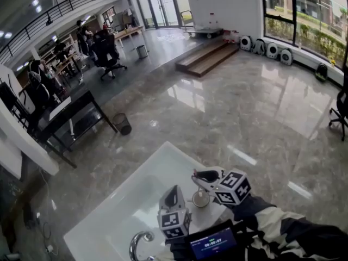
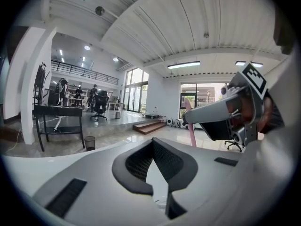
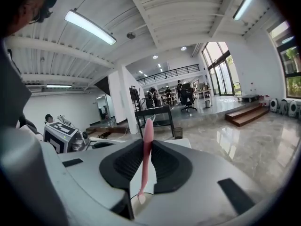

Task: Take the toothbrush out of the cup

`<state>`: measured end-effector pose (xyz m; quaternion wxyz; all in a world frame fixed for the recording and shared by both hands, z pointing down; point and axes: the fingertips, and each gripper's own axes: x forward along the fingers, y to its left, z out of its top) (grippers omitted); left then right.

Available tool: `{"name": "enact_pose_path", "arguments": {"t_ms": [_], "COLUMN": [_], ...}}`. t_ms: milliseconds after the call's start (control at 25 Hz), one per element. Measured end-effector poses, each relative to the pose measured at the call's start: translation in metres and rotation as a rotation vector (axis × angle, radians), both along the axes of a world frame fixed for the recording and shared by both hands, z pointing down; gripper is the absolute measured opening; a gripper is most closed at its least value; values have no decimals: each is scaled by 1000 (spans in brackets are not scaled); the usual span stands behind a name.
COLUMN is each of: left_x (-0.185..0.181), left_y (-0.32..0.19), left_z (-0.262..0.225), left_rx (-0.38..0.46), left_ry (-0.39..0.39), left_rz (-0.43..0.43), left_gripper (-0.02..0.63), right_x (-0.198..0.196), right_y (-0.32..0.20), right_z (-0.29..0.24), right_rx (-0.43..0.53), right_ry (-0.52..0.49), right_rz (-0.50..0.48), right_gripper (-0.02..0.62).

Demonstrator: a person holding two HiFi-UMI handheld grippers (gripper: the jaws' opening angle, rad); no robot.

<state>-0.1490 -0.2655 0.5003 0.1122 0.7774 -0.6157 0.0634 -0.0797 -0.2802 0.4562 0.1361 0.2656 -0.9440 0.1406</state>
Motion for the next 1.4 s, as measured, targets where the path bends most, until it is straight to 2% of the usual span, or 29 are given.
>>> {"name": "enact_pose_path", "arguments": {"t_ms": [280, 600, 1080, 1400], "left_x": [22, 10, 1, 0], "left_y": [-6, -6, 7, 7], "left_z": [-14, -12, -1, 7], "left_rx": [33, 34, -5, -27], "left_ry": [2, -15, -13, -4], "left_rz": [56, 40, 5, -35], "left_gripper": [5, 5, 5, 5], "right_x": [38, 89, 71, 46], "right_y": [-9, -14, -15, -44], "right_z": [7, 48, 115, 160], "right_rx": [14, -49, -132, -168], "right_ry": [20, 84, 201, 307], "right_rz": [90, 202, 160, 94], "right_gripper": [58, 58, 58, 56]}}
